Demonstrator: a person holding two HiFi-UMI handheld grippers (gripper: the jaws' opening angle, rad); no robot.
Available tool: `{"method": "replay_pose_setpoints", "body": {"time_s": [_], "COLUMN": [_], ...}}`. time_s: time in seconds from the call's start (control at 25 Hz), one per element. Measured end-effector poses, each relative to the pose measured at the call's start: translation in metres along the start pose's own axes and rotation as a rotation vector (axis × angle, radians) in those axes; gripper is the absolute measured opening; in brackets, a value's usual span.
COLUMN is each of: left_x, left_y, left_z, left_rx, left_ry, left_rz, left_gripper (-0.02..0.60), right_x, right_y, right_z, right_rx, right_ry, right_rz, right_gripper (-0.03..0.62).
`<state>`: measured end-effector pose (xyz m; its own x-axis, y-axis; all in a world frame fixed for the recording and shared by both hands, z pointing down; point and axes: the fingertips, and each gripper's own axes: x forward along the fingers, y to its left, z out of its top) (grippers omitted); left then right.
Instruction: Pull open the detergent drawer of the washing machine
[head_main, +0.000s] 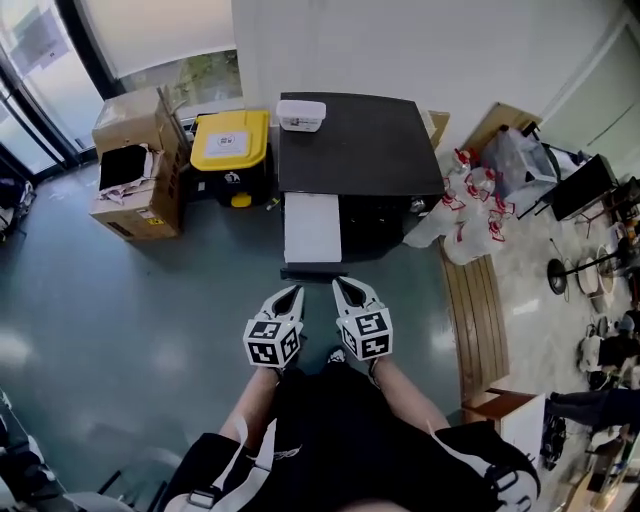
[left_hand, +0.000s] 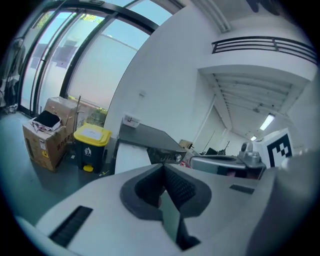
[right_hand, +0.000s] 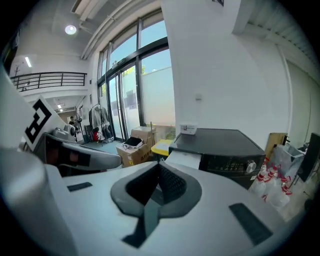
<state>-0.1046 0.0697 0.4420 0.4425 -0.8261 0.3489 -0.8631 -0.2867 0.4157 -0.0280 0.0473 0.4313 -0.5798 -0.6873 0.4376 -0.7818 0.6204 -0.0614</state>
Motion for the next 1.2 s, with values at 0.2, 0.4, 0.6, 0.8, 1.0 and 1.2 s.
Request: {"method": "replay_pose_setpoints", "body": {"time_s": [0.2, 0.4, 0.6, 0.8, 1.0, 1.2], "left_x": [-0.010, -0.020, -0.034, -0.058, -0.066, -0.069], "left_y": [-0.019, -0.037, -0.059, -0.076, -0.086, -0.085], "left_z": [0.050, 0.092, 0.141, 0.186, 0.195, 0.193], "left_rx": [-0.011, 0.064, 0.175, 0.250, 0.288, 0.360], "left_ry": [-0.094, -0.170, -0.303, -0.449, -0.477, -0.474], "left_rz": [-0.034, -0.017, -0.007, 0.026, 0.037, 0.079], "left_gripper": [0.020, 0.021, 0.021, 0.021, 0.021, 0.021], "right_x": [-0.021, -0.037, -0.055, -0.080, -0.092, -0.093], "right_y": [-0.009, -0.019, -0.024, -0.022, -0.023, -0.022], "right_z": [0.047, 0.084, 0.120, 0.165, 0.180, 0.183], "right_rx": [-0.010, -0.006, -0.001, -0.058, -0.129, -0.137], "right_ry": [-0.093, -0.158, -0.246, -0.369, -0.419, -0.431], "right_rz": [-0.007, -0.025, -0.043, -0.066, -0.093, -0.107], "right_gripper": [0.009, 0.009, 0.009, 0.009, 0.009, 0.009]}}
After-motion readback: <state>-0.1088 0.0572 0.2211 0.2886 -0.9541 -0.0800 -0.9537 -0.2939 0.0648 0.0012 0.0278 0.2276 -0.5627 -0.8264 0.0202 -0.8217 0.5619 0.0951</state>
